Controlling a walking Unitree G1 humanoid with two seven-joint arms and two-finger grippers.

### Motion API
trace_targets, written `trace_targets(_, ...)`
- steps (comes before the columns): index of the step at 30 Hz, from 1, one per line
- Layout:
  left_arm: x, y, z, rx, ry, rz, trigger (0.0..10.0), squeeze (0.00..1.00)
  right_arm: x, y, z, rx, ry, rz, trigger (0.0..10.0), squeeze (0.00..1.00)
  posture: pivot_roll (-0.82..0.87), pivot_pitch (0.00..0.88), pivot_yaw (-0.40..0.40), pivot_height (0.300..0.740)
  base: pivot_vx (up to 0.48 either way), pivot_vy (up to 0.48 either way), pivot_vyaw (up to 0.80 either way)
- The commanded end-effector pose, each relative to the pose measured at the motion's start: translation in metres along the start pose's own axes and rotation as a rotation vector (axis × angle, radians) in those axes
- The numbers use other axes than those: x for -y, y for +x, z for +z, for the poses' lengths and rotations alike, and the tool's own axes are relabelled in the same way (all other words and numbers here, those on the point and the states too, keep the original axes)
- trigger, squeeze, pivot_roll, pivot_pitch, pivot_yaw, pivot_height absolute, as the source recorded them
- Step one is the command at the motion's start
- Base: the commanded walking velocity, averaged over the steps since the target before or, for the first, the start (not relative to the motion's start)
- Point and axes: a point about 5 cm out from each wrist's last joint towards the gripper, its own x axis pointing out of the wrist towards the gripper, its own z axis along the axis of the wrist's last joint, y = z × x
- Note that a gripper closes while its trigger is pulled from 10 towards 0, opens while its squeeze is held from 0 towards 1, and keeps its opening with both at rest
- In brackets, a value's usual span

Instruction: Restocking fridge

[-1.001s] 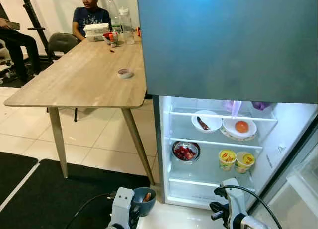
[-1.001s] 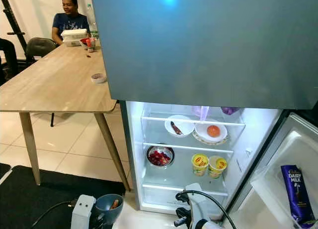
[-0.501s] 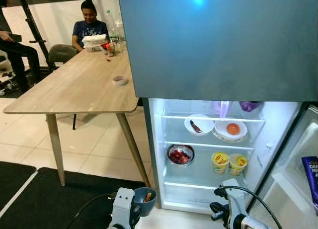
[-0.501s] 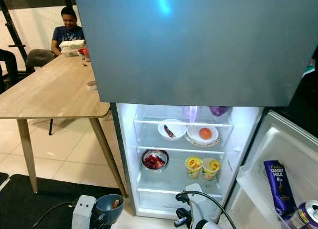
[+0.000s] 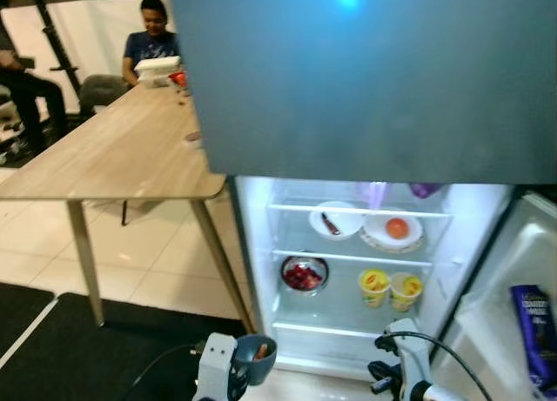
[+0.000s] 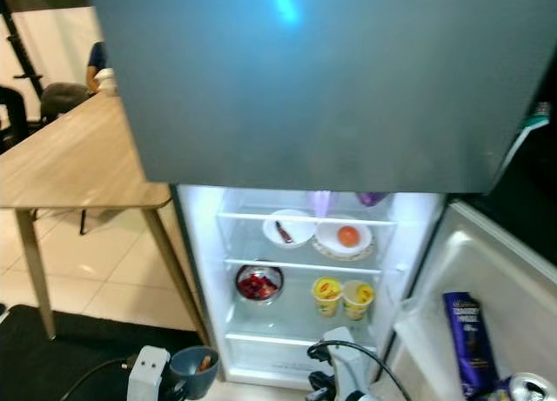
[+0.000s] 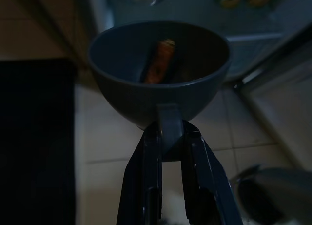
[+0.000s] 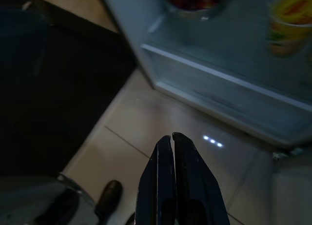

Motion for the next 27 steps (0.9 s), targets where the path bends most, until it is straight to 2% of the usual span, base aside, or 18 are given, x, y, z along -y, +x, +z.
trace_targets(1,-0.0037,-0.0048,-0.0083,-0.025,-0.017,0.02,10.0,0.0,-0.0057,0.0026,-0.0011,-0.002,0.001,0.015,10.0,0.0,-0.07,0.0,0.039,0.74,0.0,0.0,0.0)
trace_targets(11,-0.0041,-0.0069,-0.0122,-0.042,0.006,0.017,10.0,0.0,-0.0069,0.0037,0.0003,0.002,-0.002,0.02,10.0,0.0,-0.07,0.0,0.04,0.74,0.0,0.0,0.0)
trace_targets(27,-0.0033,-0.0076,-0.0139,-0.044,0.006,0.014,10.0,0.0,-0.007,0.0033,-0.0014,0.001,0.009,0.014,10.0,0.0,-0.07,0.0,0.042,0.74,0.273,0.0,0.0)
